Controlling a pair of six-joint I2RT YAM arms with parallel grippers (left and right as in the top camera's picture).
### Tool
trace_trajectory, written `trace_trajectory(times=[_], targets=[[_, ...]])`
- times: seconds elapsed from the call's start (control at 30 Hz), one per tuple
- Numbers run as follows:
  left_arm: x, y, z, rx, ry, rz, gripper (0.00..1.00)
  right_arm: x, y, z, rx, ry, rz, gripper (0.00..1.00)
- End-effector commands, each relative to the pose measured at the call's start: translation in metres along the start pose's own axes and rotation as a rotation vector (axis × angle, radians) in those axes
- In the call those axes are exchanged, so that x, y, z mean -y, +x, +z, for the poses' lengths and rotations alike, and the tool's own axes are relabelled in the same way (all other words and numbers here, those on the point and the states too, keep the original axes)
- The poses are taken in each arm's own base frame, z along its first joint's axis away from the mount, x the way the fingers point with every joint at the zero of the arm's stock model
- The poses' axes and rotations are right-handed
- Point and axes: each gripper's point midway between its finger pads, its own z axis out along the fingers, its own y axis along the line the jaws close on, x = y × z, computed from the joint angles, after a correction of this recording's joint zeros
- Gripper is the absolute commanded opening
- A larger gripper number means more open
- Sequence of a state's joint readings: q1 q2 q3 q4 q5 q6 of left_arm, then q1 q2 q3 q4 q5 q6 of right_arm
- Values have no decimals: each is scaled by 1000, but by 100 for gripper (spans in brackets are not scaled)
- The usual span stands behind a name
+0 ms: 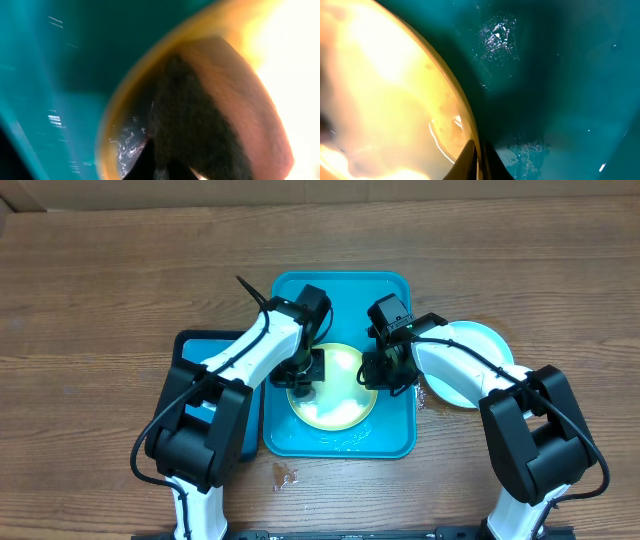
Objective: Clean dirty plates on tray and stack at the side
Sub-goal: 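Scrub the yellow plate with the sponge in the left gripper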
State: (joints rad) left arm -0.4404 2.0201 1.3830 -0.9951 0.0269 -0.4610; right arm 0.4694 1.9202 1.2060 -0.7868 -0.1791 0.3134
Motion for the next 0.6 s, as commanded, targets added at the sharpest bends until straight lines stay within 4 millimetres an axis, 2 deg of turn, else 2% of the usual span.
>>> trace_trajectory(times=[0.0, 0.07, 0.1, 0.17, 0.2, 0.3, 0.37, 0.47, 0.57], targets=[[-43, -16, 9, 60, -210, 19, 4, 8, 10, 14, -43, 46, -6, 4], [-33, -18, 10, 62, -158, 21, 4, 8, 10, 14, -44, 46, -6, 4], [-22, -18, 12, 53, -93, 32, 4, 8, 10, 14, -43, 46, -6, 4], [10, -15, 12, 24, 84, 56, 4, 8, 10, 14, -43, 46, -6, 4], [33, -13, 10, 5, 208, 65, 4, 8, 10, 14, -43, 46, -6, 4], [84, -10, -5, -21, 480, 108, 4, 8, 10, 14, -44, 46, -6, 4], [102, -10, -11, -13, 555, 125, 4, 8, 10, 14, -44, 46, -6, 4], [119, -10, -14, 18, 577, 159, 4, 8, 10, 14, -44, 46, -6, 4], [126, -8, -13, 29, 569, 180, 4, 8, 10, 14, -44, 46, -6, 4]])
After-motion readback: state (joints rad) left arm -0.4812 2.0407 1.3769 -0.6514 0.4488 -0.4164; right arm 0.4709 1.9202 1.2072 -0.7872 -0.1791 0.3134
